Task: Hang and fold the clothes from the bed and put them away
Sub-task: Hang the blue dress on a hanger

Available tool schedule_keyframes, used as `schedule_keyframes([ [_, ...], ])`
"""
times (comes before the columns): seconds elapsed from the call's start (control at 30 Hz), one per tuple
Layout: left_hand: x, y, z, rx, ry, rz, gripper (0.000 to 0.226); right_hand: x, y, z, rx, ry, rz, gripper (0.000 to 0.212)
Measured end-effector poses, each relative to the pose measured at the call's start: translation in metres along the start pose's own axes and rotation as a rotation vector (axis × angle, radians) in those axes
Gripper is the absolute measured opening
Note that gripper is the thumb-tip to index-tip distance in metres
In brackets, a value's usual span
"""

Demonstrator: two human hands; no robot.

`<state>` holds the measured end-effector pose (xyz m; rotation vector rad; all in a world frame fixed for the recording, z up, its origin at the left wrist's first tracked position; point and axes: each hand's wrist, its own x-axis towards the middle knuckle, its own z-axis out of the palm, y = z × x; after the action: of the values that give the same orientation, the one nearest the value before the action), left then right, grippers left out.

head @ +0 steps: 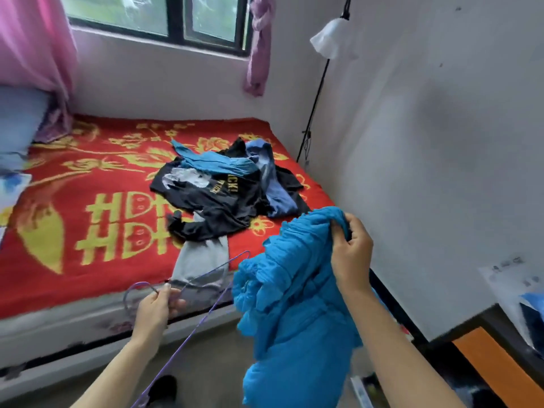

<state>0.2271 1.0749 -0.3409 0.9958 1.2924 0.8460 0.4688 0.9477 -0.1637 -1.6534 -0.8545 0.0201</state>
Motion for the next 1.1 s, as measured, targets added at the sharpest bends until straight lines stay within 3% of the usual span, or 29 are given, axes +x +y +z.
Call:
schedule_keyframes([
  [0.17, 0.087, 0.022, -0.048, -0.100, 0.178, -0.026, 0.034, 0.063, -0.035, 0.112, 0.059, -0.036, -0.095, 0.016],
  [0.4, 0.207, 0.088, -0.119, -0.218, 0.473, 0.098, 0.032, 0.177, -0.090, 0.265, 0.217, 0.114, -0.197, 0.015],
  [0.5, 0.239, 0.115, -0.140, -0.248, 0.628, 0.154, 0.032, 0.194, -0.070, 0.321, 0.146, 0.072, -0.251, 0.028],
  [0.57, 0.258, 0.122, -0.150, -0.214, 0.688, 0.188, 0.028, 0.194, -0.034, 0.359, -0.088, -0.105, -0.205, 0.030],
  [0.67, 0.274, 0.117, -0.154, -0.089, 0.686, 0.185, 0.032, 0.176, 0.030, 0.388, -0.545, -0.435, 0.032, 0.034],
  [0.77, 0.291, 0.100, -0.149, 0.058, 0.680, 0.182, 0.030, 0.158, 0.070, 0.403, -0.601, -0.594, 0.051, 0.033],
  [0.93, 0.312, 0.084, -0.125, 0.186, 0.443, 0.089, 0.036, 0.155, 0.103, 0.434, -0.683, -0.899, -0.183, 0.033],
  [1.1, 0.331, 0.111, -0.070, 0.204, 0.203, 0.088, 0.036, 0.168, 0.122, 0.479, -0.784, -1.243, -0.508, 0.056],
])
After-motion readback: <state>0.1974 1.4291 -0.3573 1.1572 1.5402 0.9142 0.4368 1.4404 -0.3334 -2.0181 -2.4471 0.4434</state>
